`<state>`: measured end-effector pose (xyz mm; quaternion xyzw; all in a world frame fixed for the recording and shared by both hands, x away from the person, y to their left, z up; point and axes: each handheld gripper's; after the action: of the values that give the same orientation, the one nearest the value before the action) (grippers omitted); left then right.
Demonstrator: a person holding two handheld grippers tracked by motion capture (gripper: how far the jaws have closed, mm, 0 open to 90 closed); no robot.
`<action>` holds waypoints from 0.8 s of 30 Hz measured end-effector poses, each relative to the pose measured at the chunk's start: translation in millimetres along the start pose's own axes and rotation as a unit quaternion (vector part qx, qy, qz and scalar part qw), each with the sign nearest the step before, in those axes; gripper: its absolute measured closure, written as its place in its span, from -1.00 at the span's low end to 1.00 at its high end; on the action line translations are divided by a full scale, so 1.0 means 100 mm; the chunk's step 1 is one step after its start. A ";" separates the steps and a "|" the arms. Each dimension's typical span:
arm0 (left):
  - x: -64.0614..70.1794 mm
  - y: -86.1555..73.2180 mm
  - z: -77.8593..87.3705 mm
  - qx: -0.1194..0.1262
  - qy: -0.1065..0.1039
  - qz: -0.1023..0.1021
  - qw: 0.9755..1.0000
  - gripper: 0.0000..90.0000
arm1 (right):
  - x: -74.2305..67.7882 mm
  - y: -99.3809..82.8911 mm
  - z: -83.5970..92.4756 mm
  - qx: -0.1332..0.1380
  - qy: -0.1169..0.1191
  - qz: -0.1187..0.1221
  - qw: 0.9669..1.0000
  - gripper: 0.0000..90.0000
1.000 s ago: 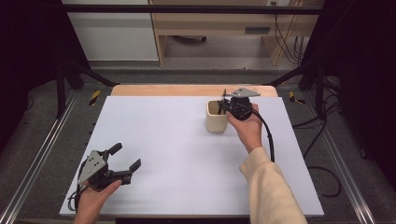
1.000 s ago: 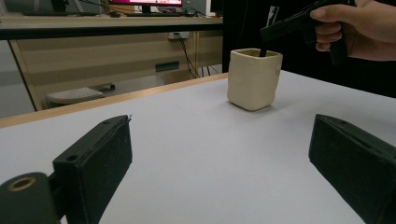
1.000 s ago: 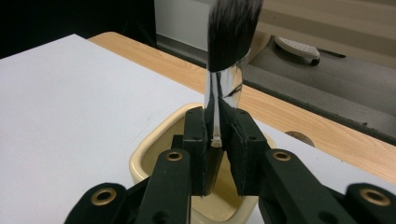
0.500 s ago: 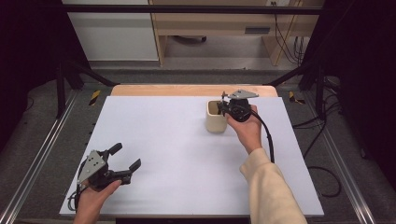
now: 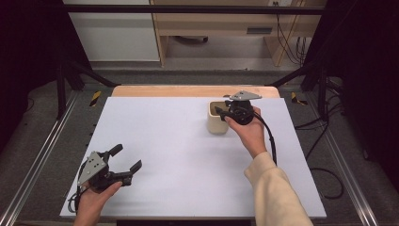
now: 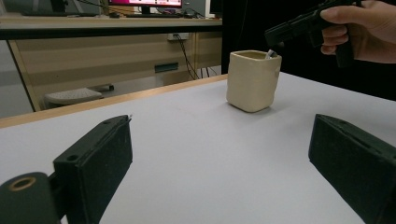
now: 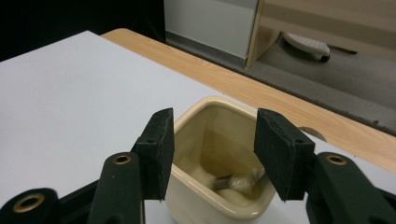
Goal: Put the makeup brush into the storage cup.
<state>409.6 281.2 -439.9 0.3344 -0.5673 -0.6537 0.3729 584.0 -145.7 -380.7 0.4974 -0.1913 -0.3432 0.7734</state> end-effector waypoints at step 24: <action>0.00 0.00 0.00 -0.001 0.000 -0.001 1.000 -0.87 | 0.00 -0.02 0.08 0.010 -0.027 0.010 1.000 -0.59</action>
<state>409.7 280.6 -440.3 0.3345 -0.5663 -0.6547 0.3724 578.3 -151.3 -379.2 0.4934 -0.2208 -0.3470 0.7664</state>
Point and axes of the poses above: each handheld gripper's, and its own axes: z roughly backward along the jaws, y roughly out of its top, x roughly to its right, and after that the axes turned 9 degrees about y, right-handed
